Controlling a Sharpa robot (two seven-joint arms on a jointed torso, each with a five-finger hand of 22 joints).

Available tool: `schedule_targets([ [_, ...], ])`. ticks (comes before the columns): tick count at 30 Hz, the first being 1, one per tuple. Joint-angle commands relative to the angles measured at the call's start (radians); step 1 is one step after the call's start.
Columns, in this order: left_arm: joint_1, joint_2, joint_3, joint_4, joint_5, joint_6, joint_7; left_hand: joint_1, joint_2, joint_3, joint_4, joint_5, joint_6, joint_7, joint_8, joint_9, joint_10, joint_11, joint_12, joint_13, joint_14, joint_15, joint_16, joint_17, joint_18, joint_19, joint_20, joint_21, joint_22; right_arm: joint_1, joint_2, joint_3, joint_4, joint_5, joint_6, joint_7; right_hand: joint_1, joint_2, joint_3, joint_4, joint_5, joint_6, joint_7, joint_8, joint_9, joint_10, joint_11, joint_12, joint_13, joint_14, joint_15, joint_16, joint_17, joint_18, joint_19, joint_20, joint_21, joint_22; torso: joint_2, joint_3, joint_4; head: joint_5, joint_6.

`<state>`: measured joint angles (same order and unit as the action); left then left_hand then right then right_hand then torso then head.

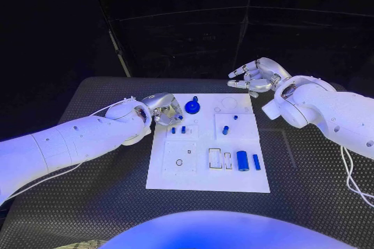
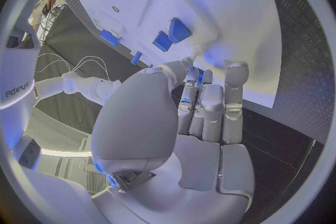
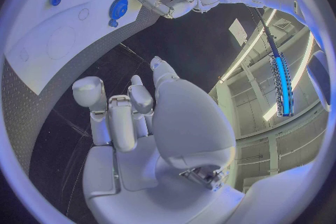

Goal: Assemble the parts on the task board

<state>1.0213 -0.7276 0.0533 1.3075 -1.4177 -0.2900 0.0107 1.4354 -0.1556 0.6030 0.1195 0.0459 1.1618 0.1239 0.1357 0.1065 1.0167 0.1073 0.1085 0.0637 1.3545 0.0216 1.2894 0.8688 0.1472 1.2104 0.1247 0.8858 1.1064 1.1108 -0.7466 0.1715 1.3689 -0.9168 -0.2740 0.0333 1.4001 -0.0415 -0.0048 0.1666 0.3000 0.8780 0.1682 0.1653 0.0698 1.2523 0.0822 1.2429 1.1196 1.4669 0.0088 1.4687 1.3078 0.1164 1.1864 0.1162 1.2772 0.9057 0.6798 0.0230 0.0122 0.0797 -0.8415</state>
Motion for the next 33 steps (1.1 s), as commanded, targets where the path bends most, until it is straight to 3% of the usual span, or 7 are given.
schedule_targets([
  [1,-0.002,-0.001,-0.002,-0.005,0.003,0.024,-0.012,0.004,0.009,0.004,-0.003,0.003,0.027,0.021,0.004,0.004,-0.004,0.002,-0.006,0.001,-0.002,0.004,0.001,-0.001,0.003,-0.009,0.001,-0.007,-0.001,0.002,0.0,0.001,0.001,0.002,0.003,0.005,-0.007,0.007,-0.005,0.003,-0.004,0.006,-0.001,0.004,0.001,0.003,-0.002,0.005,0.0,0.053,-0.004,-0.002,0.033,0.01,-0.001,-0.002,-0.006,0.001,0.001,0.0006,-0.0007,0.0,0.0],
  [17,-0.002,0.0,-0.002,-0.003,0.016,-0.012,0.0,0.004,0.012,0.007,-0.006,0.003,0.028,0.02,0.006,0.006,0.004,0.002,-0.001,0.002,0.0,0.004,0.007,0.011,0.002,-0.005,0.002,0.001,0.006,0.002,0.001,0.001,0.0,0.002,0.003,0.006,-0.007,0.007,-0.005,0.003,-0.004,0.006,-0.001,0.004,0.001,0.003,-0.002,0.005,0.0,0.053,-0.004,-0.002,0.033,0.01,-0.001,-0.002,-0.006,0.001,0.0,-0.0002,0.0002,0.0,0.001],
  [33,-0.008,-0.012,0.021,0.006,0.091,-0.063,0.02,0.005,0.012,0.01,-0.01,0.003,0.029,0.019,0.009,0.009,0.01,0.0,0.003,0.002,0.009,0.002,0.019,0.032,0.0,0.003,0.002,0.015,0.017,0.0,0.002,0.0,-0.004,0.002,0.004,0.006,-0.008,0.007,-0.006,0.004,-0.004,0.006,-0.001,0.005,0.001,0.003,-0.002,0.005,0.0,0.053,-0.005,-0.002,0.033,0.01,-0.001,-0.002,-0.006,0.0,0.001,-0.0007,0.0006,0.0,0.003],
])
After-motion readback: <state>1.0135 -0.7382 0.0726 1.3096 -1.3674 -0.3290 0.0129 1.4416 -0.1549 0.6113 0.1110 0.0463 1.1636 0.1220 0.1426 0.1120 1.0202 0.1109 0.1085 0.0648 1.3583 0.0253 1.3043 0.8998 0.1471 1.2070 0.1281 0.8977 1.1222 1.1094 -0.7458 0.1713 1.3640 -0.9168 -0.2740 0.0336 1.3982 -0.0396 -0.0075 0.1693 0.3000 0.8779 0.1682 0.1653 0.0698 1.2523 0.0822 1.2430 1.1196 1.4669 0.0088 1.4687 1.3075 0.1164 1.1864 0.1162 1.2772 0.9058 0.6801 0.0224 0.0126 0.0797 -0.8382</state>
